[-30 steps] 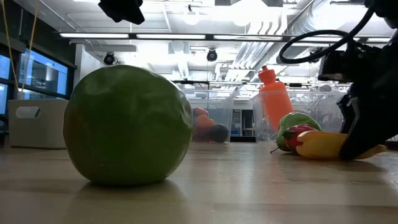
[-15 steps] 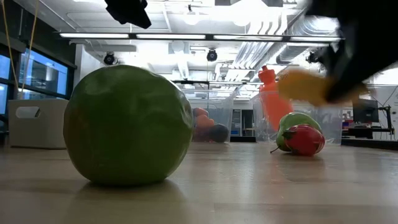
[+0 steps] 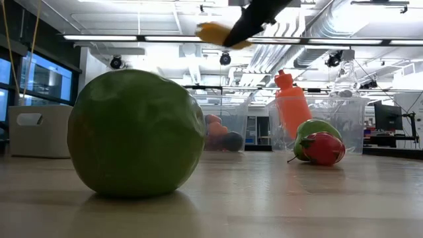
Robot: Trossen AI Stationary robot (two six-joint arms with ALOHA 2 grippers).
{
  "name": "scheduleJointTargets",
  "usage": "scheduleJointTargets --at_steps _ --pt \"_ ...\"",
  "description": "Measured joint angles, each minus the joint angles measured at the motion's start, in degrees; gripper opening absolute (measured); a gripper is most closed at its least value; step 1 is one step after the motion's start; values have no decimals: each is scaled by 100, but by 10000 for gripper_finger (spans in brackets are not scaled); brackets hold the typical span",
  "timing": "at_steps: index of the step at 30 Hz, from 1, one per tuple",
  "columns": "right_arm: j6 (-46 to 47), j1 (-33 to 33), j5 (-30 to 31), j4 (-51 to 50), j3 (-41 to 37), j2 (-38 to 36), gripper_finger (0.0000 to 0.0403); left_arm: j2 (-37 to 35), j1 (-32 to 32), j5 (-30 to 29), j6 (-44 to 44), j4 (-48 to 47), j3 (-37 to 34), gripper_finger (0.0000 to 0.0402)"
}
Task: Pick & Place Food Item
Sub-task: Put the banana into the left transparent bin, then put the dragon fruit into the left transparent bin
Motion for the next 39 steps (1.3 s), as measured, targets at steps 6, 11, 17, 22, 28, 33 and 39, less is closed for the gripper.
scheduleJointTargets --at_steps 6,11,17,22,28,33,39 --pt "-278 -1886 -696 1237 7 -2 102 -99 -1 -65 138 -31 0 303" --pt "346 -2945 -1653 1961 20 282 102 -183 27 -59 141 167 0 303" --pt "564 -3181 -2576 2655 -4 1049 136 -506 -10 -58 4 237 4 303" --pt "812 -3144 -2567 2860 9 1150 179 -547 -117 -39 70 205 4 303" --pt "1282 -3149 -2553 2810 9 1150 245 -465 -149 -43 44 205 4 303" --pt "1290 -3015 -3031 2692 5 911 298 -453 -149 -43 42 206 4 303" --pt "900 -2245 -3615 2174 18 24 313 -449 -149 -45 66 148 4 303"
